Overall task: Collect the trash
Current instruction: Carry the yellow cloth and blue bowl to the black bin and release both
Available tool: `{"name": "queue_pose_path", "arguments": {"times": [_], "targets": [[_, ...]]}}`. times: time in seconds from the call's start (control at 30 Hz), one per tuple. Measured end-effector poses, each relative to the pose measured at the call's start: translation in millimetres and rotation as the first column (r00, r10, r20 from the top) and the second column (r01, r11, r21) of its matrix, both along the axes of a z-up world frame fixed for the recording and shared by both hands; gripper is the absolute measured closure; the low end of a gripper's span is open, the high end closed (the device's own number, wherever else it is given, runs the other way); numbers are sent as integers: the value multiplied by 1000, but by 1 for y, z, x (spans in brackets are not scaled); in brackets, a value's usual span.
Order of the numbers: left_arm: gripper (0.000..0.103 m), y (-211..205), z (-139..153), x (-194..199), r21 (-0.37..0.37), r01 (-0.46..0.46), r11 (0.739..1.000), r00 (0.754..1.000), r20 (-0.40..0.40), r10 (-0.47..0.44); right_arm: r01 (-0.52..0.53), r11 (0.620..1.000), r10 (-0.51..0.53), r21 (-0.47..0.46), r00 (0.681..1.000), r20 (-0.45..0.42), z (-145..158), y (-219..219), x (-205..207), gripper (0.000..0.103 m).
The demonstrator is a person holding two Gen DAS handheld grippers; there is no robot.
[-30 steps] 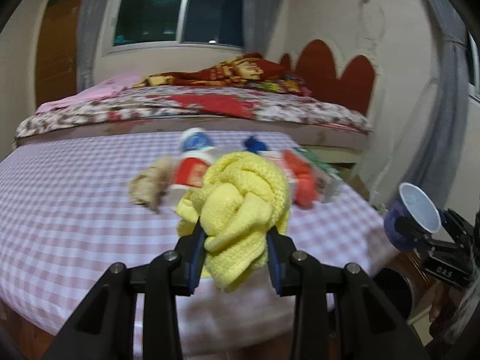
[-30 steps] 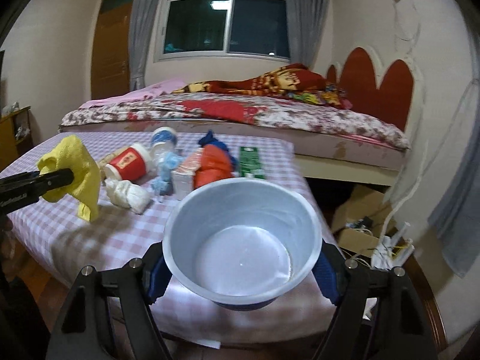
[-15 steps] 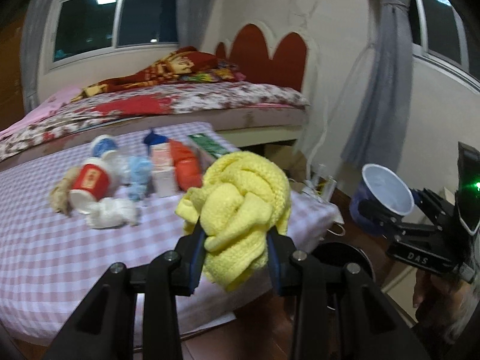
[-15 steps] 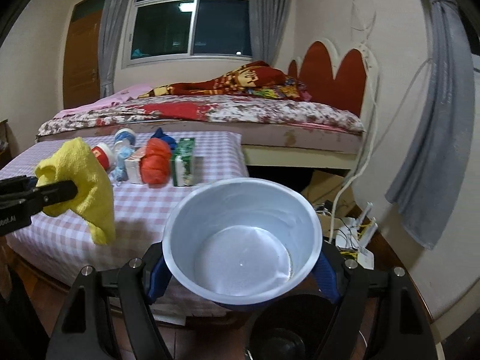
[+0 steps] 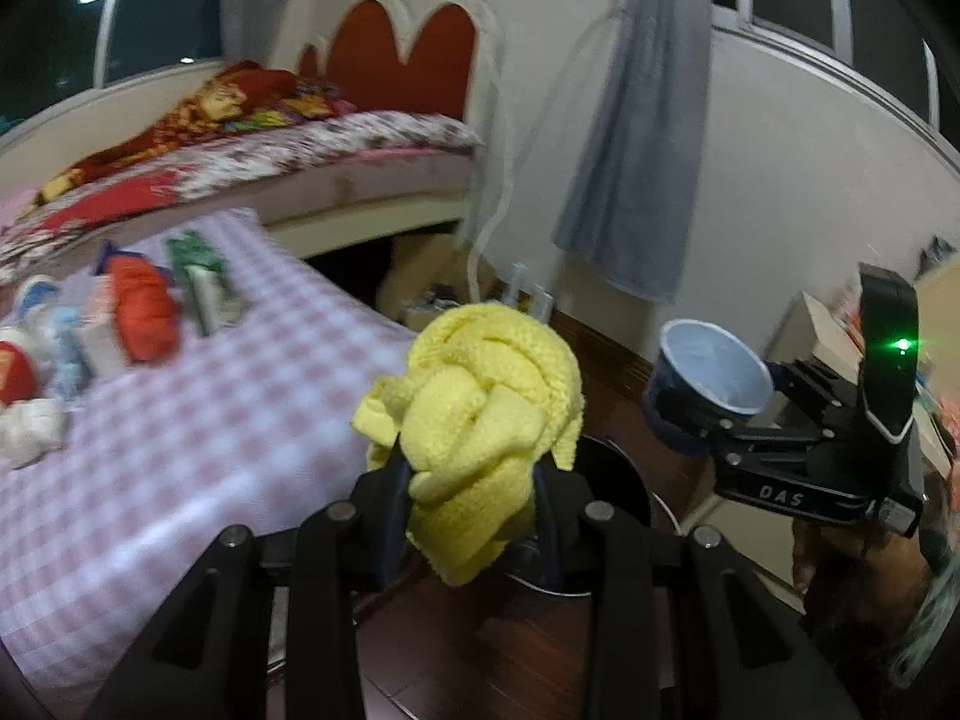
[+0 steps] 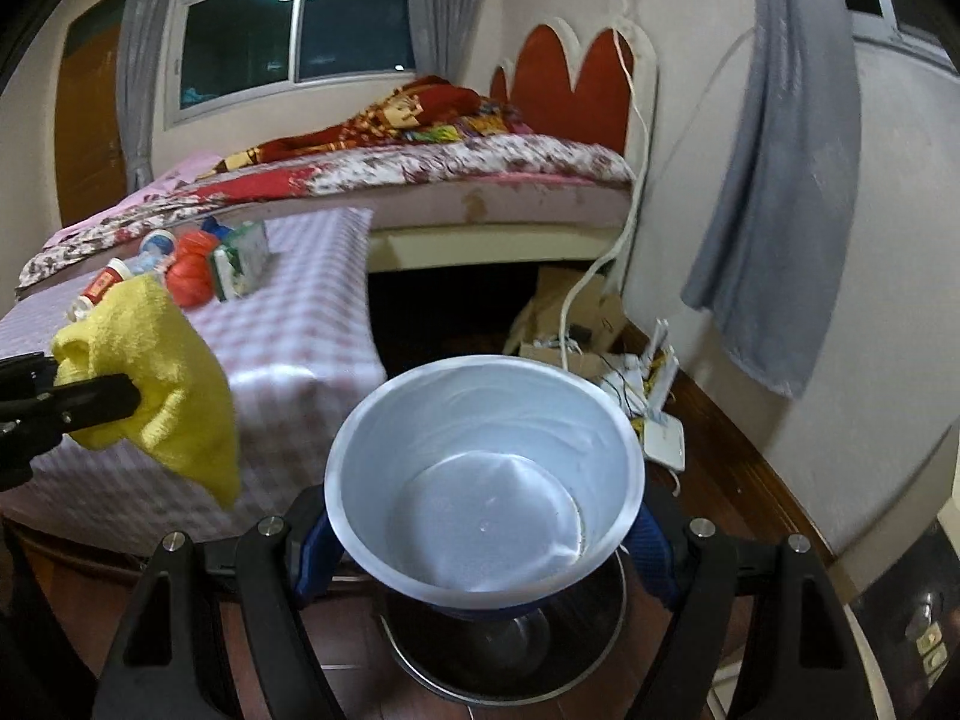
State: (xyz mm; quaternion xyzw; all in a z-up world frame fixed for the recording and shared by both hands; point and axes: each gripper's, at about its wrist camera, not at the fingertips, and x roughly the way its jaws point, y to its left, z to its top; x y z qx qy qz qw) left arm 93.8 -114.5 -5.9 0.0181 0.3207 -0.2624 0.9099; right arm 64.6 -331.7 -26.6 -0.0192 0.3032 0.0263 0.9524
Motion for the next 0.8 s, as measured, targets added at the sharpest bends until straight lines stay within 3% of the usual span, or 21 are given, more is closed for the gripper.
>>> {"name": "queue_pose_path", "arguments": {"times": [0.43,0.7,0.73,0.77,0.8], "targets": [[66,-63,-54,33,54,156,986,978,-151,-147,-24,1000,22,-6,985,-172,-62,-36,20,23],[64,-82,-89,54,42,220,975,944,-263,-202,-54,999,51,-4,965,-256,-95,-47,45,23],[61,-83,-91,55,23,229,973,938,-273,-214,-61,998,58,-4,963,-261,-97,-47,49,23],[43,-83,-92,55,9,231,973,936,-273,-220,-56,998,49,-18,962,-270,-100,-46,54,22],[20,-82,-92,55,13,209,978,944,-262,-198,-35,999,24,-33,958,-287,-105,-49,60,13]]}}
